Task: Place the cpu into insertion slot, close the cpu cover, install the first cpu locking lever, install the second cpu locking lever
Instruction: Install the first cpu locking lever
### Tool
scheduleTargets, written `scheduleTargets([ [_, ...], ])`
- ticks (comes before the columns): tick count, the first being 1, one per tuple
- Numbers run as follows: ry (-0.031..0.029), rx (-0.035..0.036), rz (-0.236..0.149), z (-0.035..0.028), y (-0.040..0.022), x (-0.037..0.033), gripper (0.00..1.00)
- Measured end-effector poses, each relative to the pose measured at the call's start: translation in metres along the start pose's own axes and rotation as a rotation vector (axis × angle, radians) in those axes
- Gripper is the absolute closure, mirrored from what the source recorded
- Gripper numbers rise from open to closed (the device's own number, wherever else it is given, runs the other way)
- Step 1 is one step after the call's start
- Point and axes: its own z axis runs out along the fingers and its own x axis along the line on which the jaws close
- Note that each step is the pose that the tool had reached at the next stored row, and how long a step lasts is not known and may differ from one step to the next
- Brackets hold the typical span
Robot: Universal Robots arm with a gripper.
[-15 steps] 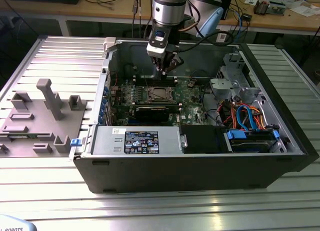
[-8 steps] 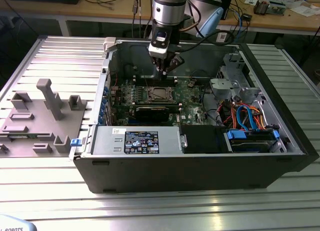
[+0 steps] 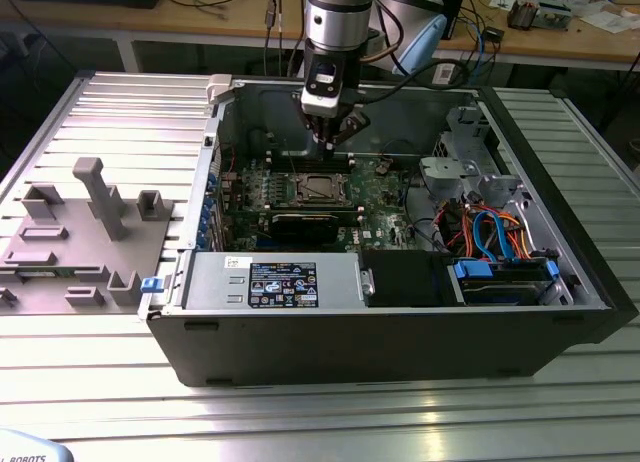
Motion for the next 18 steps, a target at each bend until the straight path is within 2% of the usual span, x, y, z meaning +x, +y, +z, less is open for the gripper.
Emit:
scheduleTargets([
  [18,-0.0039,-0.0037,-0.094,0.0,0.0,0.0,0.89],
])
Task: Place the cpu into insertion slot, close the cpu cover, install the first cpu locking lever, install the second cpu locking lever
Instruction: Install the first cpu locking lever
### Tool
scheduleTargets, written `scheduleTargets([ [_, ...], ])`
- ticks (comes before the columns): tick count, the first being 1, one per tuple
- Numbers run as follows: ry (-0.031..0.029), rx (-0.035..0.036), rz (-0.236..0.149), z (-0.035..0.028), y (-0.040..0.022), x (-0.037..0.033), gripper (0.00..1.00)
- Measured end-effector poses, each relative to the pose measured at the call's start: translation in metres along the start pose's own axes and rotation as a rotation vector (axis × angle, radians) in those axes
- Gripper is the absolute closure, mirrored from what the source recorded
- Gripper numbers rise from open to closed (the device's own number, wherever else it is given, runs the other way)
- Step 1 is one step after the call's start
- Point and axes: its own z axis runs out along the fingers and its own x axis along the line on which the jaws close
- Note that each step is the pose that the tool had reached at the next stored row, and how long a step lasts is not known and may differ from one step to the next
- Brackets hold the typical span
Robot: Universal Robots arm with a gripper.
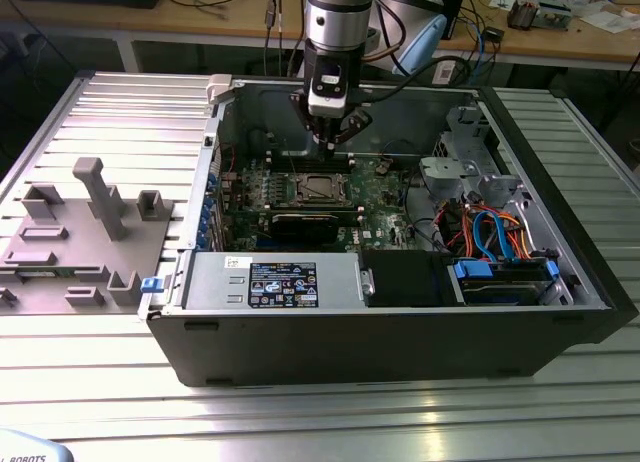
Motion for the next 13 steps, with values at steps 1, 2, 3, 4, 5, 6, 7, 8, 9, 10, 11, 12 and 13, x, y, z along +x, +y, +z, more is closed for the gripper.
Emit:
scheduleTargets([
  [1,-0.0001,-0.0001,-0.003,0.0,0.0,0.0,0.89],
  [2,-0.0004,-0.0004,-0.009,0.0,0.0,0.0,0.89],
  [3,-0.0006,-0.0006,-0.015,0.0,0.0,0.0,0.89],
  [4,-0.0007,-0.0007,-0.018,0.0,0.0,0.0,0.89],
  [5,-0.0008,-0.0008,-0.021,0.0,0.0,0.0,0.89],
  [6,-0.0011,-0.001,-0.025,0.0,0.0,0.0,0.89],
  [7,-0.0011,-0.0011,-0.028,0.0,0.0,0.0,0.89],
  [8,-0.0013,-0.0012,-0.03,0.0,0.0,0.0,0.89],
  [9,-0.0015,-0.0014,-0.036,0.0,0.0,0.0,0.89],
  [10,-0.0017,-0.0016,-0.041,0.0,0.0,0.0,0.89],
  [11,-0.0019,-0.0018,-0.047,0.0,0.0,0.0,0.89],
  [12,-0.0022,-0.0021,-0.054,0.0,0.0,0.0,0.89],
  [13,-0.0025,-0.0024,-0.06,0.0,0.0,0.0,0.89],
])
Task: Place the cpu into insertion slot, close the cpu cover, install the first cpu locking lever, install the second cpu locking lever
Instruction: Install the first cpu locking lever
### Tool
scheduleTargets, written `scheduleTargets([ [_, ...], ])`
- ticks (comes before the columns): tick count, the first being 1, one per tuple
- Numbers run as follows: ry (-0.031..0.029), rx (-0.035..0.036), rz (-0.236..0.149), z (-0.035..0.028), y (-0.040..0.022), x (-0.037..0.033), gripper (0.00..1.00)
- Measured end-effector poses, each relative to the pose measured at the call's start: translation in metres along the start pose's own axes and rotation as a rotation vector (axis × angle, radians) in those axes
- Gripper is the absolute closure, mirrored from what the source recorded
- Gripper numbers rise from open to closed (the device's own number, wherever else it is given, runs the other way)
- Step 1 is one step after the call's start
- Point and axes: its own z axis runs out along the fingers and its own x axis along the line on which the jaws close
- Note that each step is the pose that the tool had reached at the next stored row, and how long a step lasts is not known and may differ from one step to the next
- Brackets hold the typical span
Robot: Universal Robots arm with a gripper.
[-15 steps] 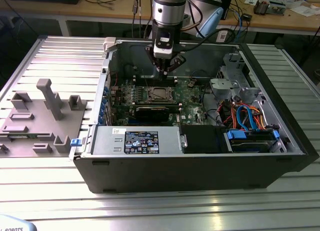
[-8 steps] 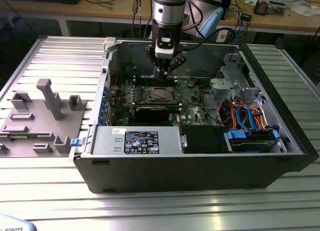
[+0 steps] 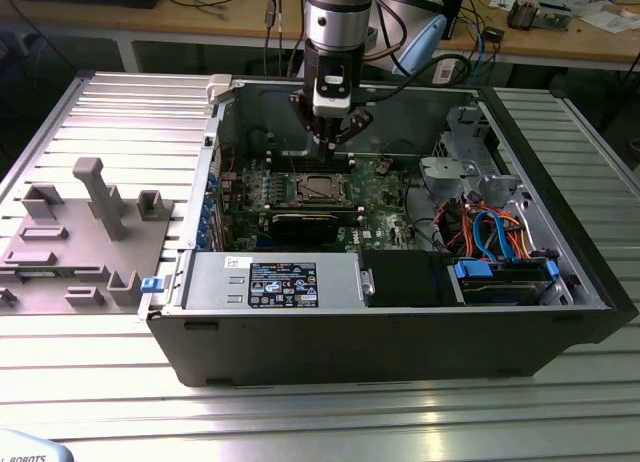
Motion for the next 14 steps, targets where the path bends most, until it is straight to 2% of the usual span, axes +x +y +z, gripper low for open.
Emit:
scheduleTargets([
  [14,-0.0013,-0.0013,-0.033,0.0,0.0,0.0,0.89],
])
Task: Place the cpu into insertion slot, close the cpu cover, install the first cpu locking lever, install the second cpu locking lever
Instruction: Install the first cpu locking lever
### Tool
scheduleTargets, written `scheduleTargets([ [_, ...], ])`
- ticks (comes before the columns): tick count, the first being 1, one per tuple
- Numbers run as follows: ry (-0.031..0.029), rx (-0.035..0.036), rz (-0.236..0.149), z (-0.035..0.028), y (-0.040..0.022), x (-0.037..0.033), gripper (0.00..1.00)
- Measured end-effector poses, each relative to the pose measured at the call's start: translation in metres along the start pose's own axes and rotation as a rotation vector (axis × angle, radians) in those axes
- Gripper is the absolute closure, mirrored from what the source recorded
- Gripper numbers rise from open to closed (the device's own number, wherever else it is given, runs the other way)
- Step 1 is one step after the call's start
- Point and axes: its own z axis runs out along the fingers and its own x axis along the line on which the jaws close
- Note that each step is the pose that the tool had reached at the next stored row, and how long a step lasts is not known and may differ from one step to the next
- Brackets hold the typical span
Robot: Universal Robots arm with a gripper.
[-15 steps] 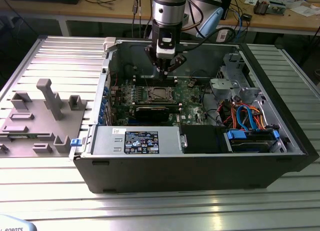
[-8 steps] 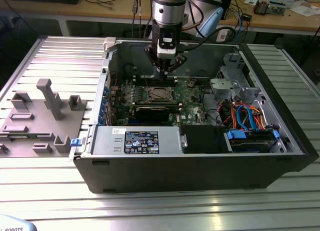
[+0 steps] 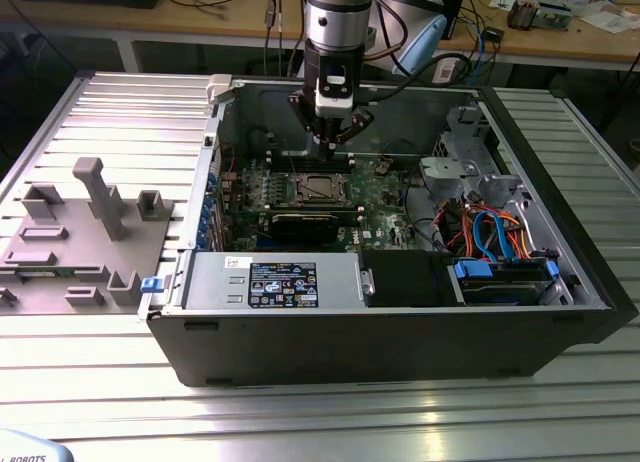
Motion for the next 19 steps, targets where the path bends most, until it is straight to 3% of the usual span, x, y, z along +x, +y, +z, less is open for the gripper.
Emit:
scheduleTargets([
  [3,-0.0015,-0.0014,-0.035,0.0,0.0,0.0,0.89],
  [19,-0.0027,-0.0025,-0.064,0.0,0.0,0.0,0.89],
])
